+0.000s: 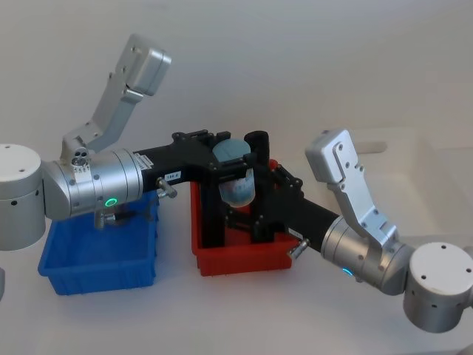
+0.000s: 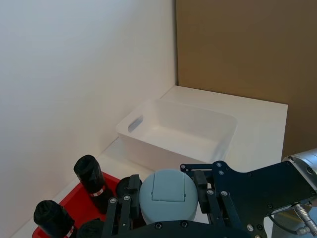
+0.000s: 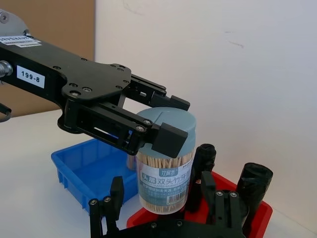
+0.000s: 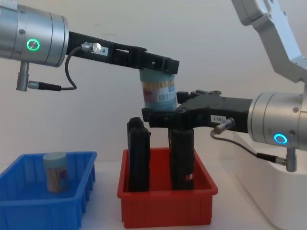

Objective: Pick the cotton swabs from the blue box and place them into the white box.

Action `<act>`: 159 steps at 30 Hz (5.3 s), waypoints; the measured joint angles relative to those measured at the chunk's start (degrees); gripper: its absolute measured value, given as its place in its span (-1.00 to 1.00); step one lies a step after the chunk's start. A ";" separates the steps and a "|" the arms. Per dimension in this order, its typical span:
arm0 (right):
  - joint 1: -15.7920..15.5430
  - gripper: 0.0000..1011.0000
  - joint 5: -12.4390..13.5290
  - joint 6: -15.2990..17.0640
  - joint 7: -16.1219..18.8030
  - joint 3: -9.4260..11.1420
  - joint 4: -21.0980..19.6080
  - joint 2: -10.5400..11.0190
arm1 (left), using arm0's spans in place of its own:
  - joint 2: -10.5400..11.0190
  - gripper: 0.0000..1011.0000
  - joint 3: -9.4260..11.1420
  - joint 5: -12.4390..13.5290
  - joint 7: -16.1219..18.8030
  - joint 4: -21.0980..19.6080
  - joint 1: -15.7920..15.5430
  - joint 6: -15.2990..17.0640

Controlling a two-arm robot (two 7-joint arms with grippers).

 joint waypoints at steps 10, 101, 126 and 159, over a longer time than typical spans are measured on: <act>1.09 0.48 1.11 -0.69 0.04 -0.30 1.62 -0.81 | 0.00 0.31 0.00 0.00 0.00 0.00 0.00 0.00; -5.61 0.26 6.11 -1.59 -21.06 8.19 2.52 9.76 | 0.00 0.99 0.00 0.00 0.00 0.00 0.00 0.00; -1.97 0.68 5.30 -2.46 -19.74 8.06 10.22 8.09 | 0.00 0.99 0.00 0.00 0.00 0.00 0.00 0.00; -2.37 0.98 5.37 -3.33 -19.59 8.24 9.88 8.01 | 0.00 0.99 0.03 0.02 0.11 0.00 0.14 -0.17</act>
